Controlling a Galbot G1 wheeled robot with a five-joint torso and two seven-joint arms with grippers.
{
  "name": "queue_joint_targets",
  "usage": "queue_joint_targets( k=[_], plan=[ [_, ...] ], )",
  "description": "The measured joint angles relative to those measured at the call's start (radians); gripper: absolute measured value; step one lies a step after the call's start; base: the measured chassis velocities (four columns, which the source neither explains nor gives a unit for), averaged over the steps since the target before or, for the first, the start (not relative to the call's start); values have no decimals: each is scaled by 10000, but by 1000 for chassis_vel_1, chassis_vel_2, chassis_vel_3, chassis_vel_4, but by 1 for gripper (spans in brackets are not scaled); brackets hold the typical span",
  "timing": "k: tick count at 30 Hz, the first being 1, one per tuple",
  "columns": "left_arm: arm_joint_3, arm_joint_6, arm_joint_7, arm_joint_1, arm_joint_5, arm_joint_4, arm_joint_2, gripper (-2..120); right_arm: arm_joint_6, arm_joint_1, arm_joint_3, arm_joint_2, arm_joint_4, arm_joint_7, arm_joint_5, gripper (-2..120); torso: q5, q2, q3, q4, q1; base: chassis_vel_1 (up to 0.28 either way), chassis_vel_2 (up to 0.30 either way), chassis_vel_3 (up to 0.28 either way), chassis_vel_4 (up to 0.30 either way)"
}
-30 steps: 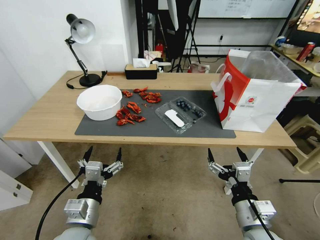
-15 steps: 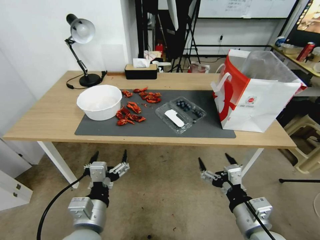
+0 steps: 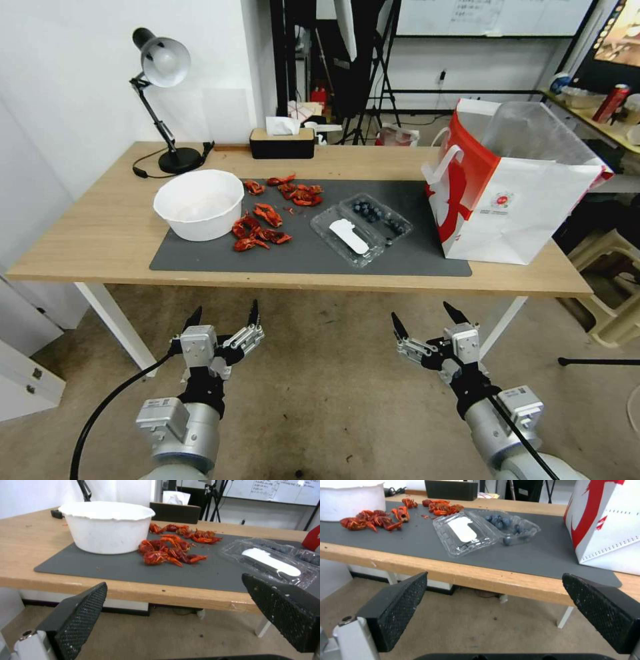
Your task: Close the takeout container lid, then place the container into the takeout bag.
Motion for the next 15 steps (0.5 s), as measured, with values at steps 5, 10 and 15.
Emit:
queue_joint_targets(
  k=[5, 10, 15],
  plan=[
    [-112, -171, 174, -41, 21, 69, 37, 100, -13, 138, 23, -116, -22, 18, 271, 100, 0, 0, 0, 0, 0, 0, 0, 0, 0],
    [-139, -224, 303, -67, 38, 226, -1, 100, -113, 410, 27, -439, -16, 14, 835, 100, 0, 0, 0, -2, 0, 0, 0, 0, 0],
    [-182, -388, 412, 14, 145, 295, -50, 100, -208, 1258, 25, -1280, -89, 64, 2018, 100, 0, 0, 0, 0, 0, 0, 0, 0, 0]
  ],
)
